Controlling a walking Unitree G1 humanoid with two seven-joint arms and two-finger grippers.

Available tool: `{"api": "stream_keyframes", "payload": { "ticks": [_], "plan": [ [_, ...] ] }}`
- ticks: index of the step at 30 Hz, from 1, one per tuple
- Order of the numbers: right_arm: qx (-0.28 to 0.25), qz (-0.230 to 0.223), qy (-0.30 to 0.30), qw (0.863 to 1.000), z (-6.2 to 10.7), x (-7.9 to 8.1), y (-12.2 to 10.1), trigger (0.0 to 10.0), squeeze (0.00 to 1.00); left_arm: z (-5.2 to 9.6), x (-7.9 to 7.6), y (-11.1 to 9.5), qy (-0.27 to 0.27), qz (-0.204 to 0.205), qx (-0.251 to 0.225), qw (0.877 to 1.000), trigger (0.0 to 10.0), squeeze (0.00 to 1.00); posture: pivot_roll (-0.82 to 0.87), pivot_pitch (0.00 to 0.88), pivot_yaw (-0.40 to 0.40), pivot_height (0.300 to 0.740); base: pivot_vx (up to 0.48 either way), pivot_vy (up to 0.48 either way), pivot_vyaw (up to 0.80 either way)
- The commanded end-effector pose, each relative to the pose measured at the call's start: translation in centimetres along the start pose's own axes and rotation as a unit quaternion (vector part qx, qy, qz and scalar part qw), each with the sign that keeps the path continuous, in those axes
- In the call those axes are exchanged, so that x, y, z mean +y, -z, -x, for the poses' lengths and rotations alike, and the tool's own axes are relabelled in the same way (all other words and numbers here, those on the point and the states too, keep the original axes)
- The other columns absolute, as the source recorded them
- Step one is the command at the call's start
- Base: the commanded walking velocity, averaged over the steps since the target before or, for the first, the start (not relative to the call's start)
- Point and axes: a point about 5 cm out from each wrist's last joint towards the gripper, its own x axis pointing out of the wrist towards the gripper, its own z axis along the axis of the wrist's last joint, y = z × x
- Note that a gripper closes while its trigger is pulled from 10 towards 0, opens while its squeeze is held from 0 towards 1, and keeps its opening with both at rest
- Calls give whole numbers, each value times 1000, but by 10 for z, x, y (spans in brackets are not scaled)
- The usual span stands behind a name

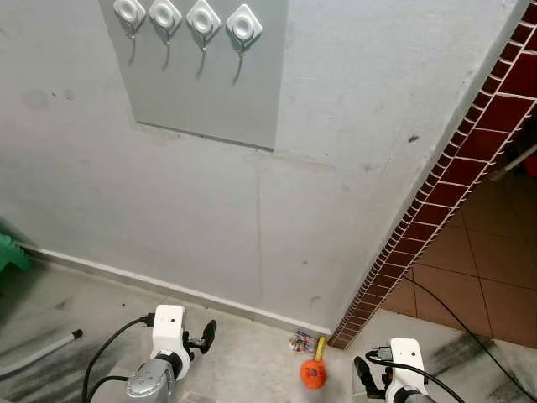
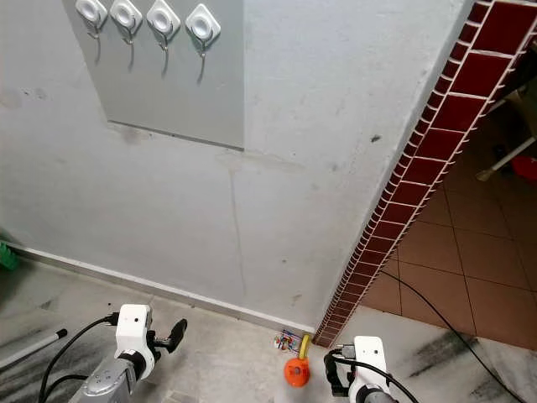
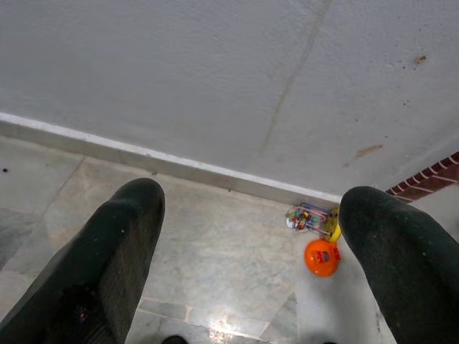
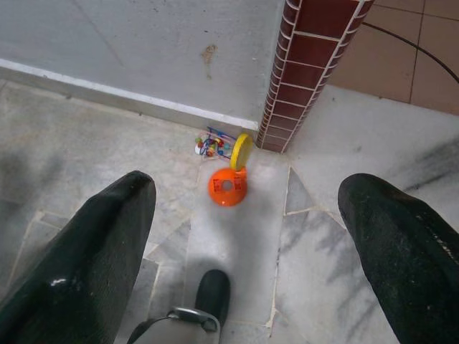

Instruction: Hang keys on a hook

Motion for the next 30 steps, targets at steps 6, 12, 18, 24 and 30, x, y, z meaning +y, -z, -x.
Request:
{"api": "stream_keyframes", "payload": {
  "ticks": [6, 12, 18, 24, 30],
  "plan": [
    [10, -3, 2, 1000, 1, -1, 4, 10000, 0, 0, 2, 0, -3, 1, 2, 1000, 10000, 0, 22, 32, -18, 740, 0, 0, 0],
    [9, 7, 4, 1000, 1, -1, 4, 10000, 0, 0, 3, -2, -7, -6, 1, 1000, 10000, 0, 0, 0, 0, 740, 0, 0, 0],
    [-1, 34, 35, 999, -2, -9, -9, 10000, 0, -2, 14, -12, -41, -20, -9, 999, 10000, 0, 22, 15, -17, 740, 0, 0, 0],
    [-3, 36, 31, 999, -2, -8, -9, 10000, 0, -3, 12, -13, -40, -19, -10, 999, 10000, 0, 20, 18, -14, 740, 0, 0, 267],
    [-1, 42, 31, 999, -2, -7, -7, 10000, 0, -3, 12, -13, -42, -19, -10, 999, 10000, 0, 20, 21, -13, 740, 0, 0, 800]
  ]
}}
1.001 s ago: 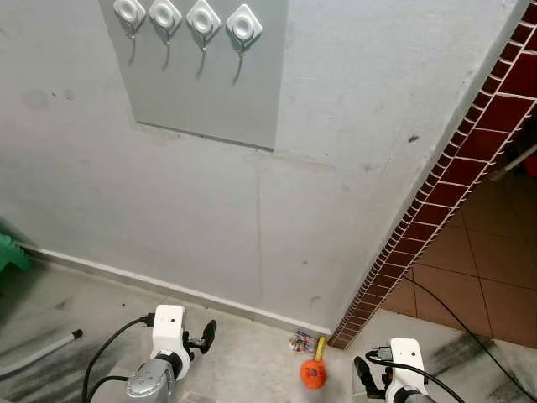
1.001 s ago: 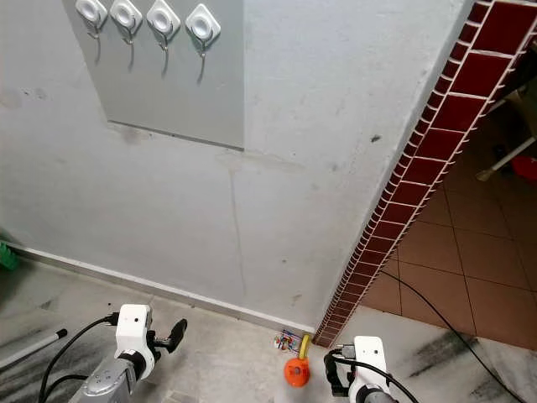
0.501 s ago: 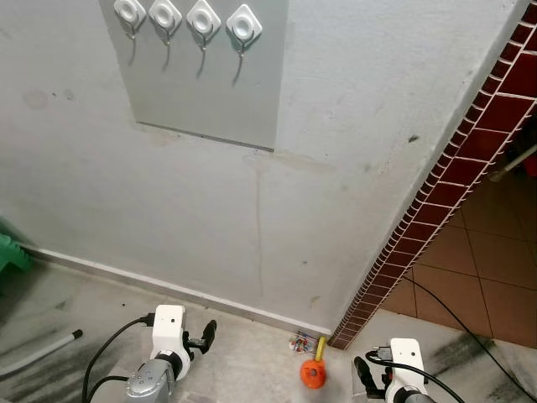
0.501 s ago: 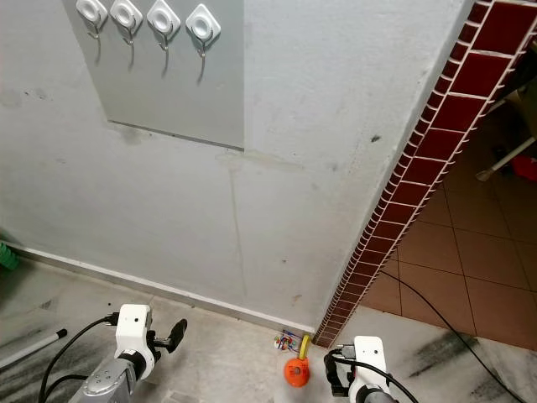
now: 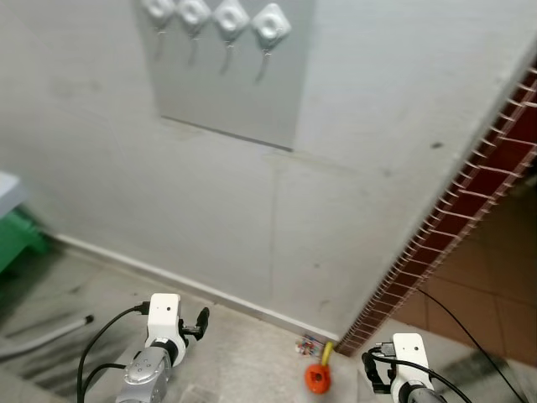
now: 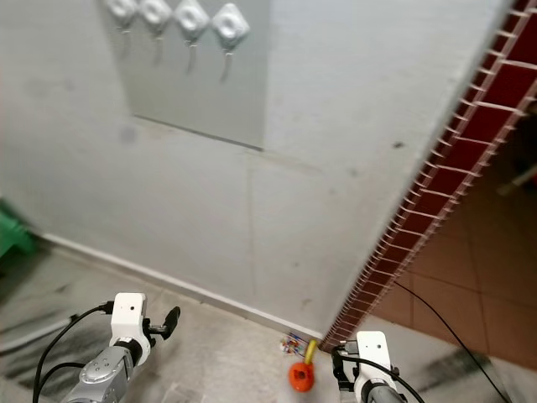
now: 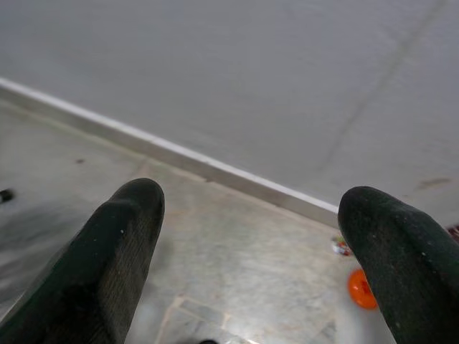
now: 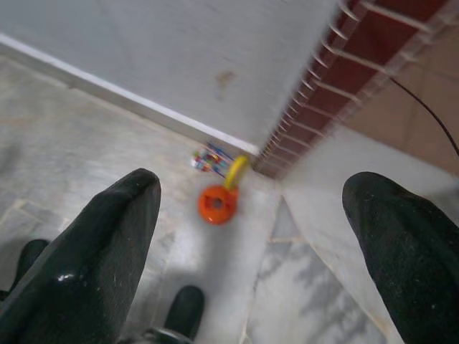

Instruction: Hang keys on a hook

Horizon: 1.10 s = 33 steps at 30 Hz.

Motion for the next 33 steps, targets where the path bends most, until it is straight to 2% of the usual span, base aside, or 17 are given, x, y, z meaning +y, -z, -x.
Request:
{"api": "stream_keyframes", "payload": {
  "ticks": [1, 33],
  "plan": [
    [6, 2, 4, 1000, 1, -1, 4, 10000, 0, 1, 0, 3, -2, -2, 7, 1000, 10000, 0, 20, 21, -13, 740, 0, 0, 800],
    [5, -3, 9, 1000, 1, -5, 2, 10000, 0, 0, -1, 3, -14, 20, 3, 1000, 10000, 0, 21, 44, -25, 740, 0, 0, 800]
  ]
}}
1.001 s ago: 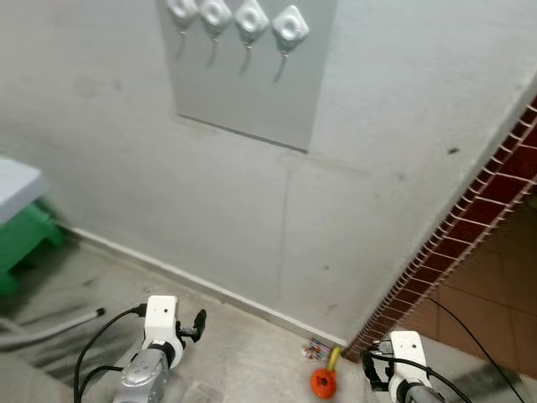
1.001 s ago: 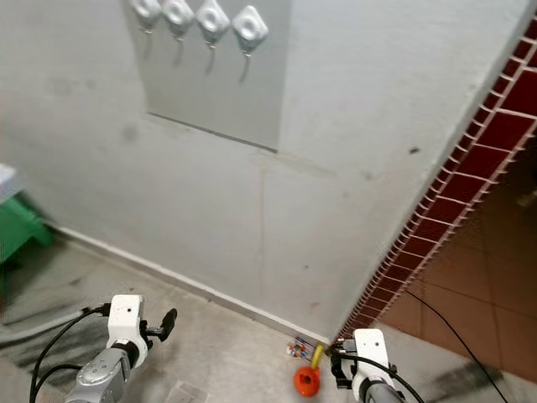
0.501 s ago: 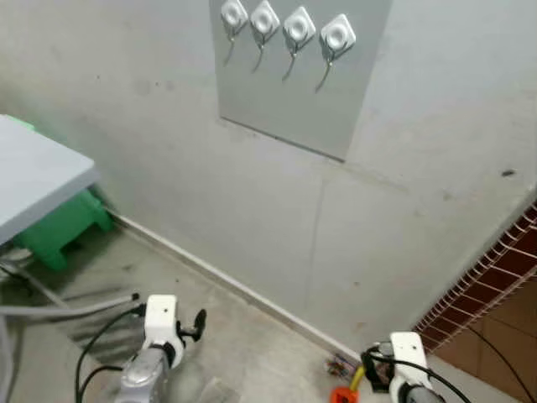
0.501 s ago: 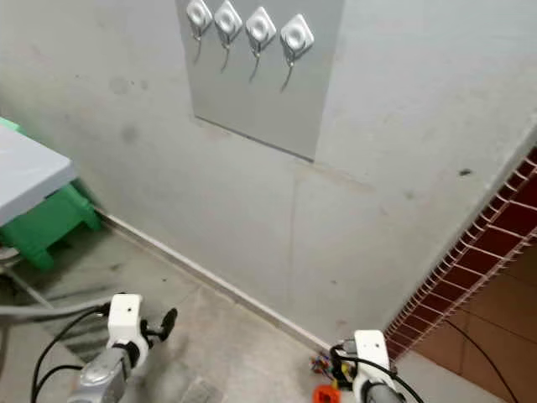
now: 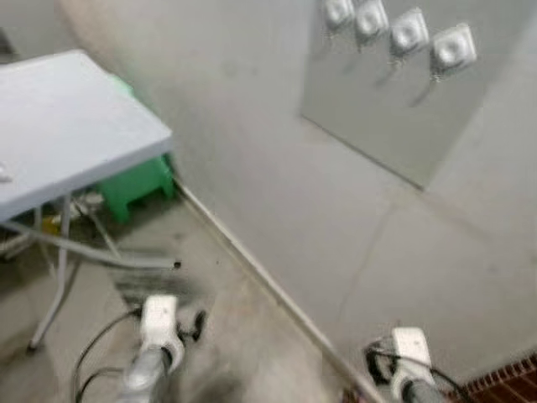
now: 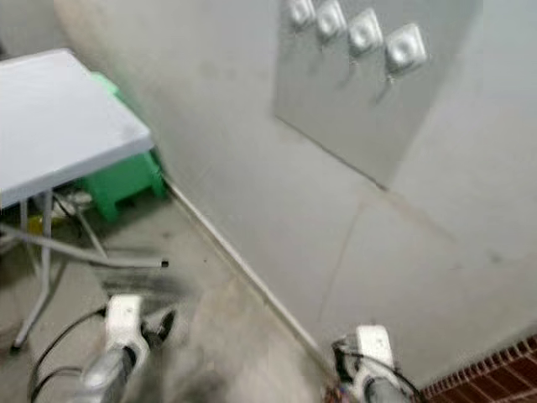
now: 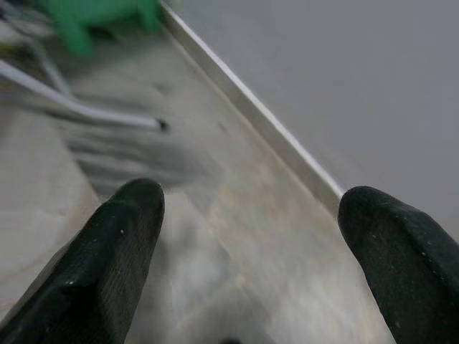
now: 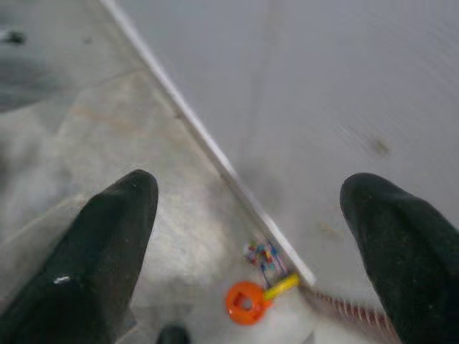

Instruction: Hang keys on a hook

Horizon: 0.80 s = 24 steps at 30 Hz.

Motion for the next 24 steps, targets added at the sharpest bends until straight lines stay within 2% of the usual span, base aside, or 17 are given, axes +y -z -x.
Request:
{"api": "stream_keyframes", "payload": {
  "ticks": [1, 20, 24],
  "plan": [
    [17, 0, 7, 1000, 4, -6, 9, 10000, 0, 2, -5, 7, 2, 9, 12, 1000, 10000, 0, 21, 44, -25, 740, 0, 0, 800],
    [17, 10, 10, 1000, 3, -7, 6, 10000, 0, 0, -6, 5, 2, 18, 10, 1000, 10000, 0, 18, 42, -27, 740, 0, 0, 800],
    [6, -10, 9, 1000, 2, -7, 4, 10000, 0, 0, -5, 5, 0, 25, 10, 1000, 10000, 0, 16, 41, -27, 740, 0, 0, 763]
  ]
}}
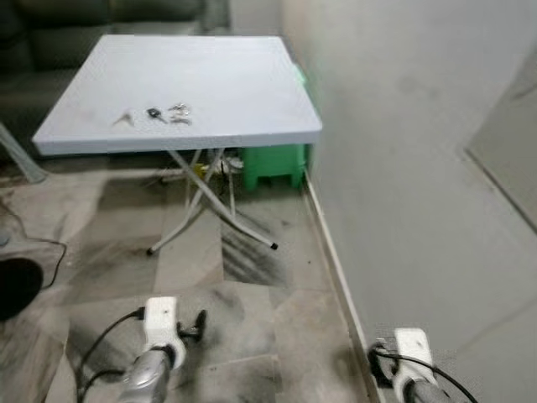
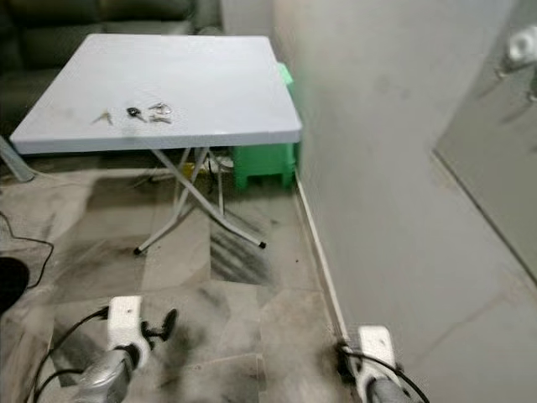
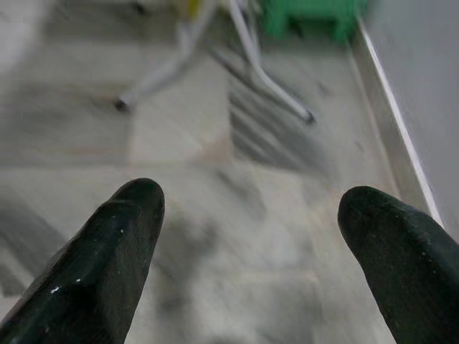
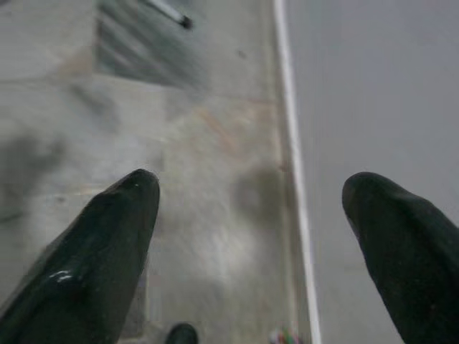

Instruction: Hang keys on a hook

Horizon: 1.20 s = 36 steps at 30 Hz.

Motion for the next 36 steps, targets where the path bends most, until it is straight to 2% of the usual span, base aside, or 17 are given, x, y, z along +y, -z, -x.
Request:
{"api": "stream_keyframes", "payload": {
  "ticks": [1, 6, 36],
  "plan": [
    [9, -11, 13, 1000, 3, -8, 6, 10000, 0, 2, -6, 8, 5, 14, 14, 1000, 10000, 0, 16, 40, -27, 740, 0, 0, 0],
    [5, -20, 18, 1000, 3, -10, 4, 10000, 0, 1, -5, 7, 2, 22, 13, 1000, 10000, 0, 14, 40, -26, 740, 0, 118, 0],
    [-4, -25, 4, 1000, 3, -8, 4, 10000, 0, 1, -4, 4, 2, 35, 5, 999, 10000, 0, 14, 23, -28, 740, 0, 441, 0]
  ]
}}
